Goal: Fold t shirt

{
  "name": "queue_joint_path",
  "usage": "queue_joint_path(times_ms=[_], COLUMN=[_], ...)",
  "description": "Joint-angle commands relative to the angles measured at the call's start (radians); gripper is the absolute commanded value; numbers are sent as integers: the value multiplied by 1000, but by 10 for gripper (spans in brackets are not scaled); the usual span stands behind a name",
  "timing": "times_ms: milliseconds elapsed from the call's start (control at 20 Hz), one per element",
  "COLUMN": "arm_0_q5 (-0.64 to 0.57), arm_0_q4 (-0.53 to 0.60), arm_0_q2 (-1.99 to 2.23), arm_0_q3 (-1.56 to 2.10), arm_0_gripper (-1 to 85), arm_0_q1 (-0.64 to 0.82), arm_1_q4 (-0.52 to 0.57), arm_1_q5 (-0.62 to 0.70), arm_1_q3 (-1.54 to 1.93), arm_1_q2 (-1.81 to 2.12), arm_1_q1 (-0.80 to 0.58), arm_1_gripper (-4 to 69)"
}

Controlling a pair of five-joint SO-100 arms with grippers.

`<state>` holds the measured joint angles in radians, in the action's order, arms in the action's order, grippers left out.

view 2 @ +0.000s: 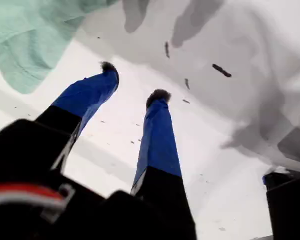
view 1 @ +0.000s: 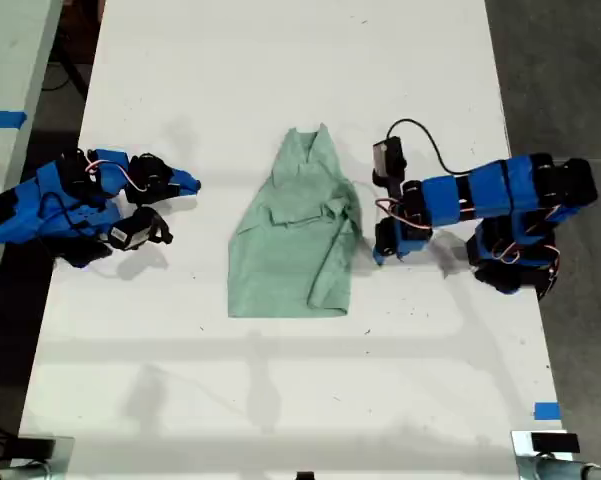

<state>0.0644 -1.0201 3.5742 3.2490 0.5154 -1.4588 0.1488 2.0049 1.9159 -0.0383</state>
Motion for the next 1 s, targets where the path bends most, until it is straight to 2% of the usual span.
queue_joint_path(times_ms=[0,100,200,300,350,400,500,650,700,950], arm_0_q5=[15,15,15,17,18,15,17,15,15,15], arm_0_q4=[3,3,3,3,3,3,3,3,3,3], arm_0_q2=[5,5,5,5,5,5,3,3,3,3], arm_0_q3=[43,43,43,43,43,43,43,43,43,43], arm_0_gripper=[-2,-2,-2,-2,-2,-2,-2,-2,-2,-2], arm_0_q1=[-6,-6,-6,-6,-8,-9,-11,-14,-15,-18], arm_1_q4=[153,253,264,229,121,86,83,84,83,83], arm_1_q5=[0,37,54,94,117,193,265,285,377,390], arm_1_q3=[304,535,746,937,1049,1086,1086,1086,1086,1086], arm_1_q2=[305,578,885,1273,1551,1582,1583,1582,1574,1577], arm_1_q1=[-51,-81,-109,-112,-123,-163,-196,-204,-215,-215], arm_1_gripper=[107,66,30,22,22,22,22,22,22,22])
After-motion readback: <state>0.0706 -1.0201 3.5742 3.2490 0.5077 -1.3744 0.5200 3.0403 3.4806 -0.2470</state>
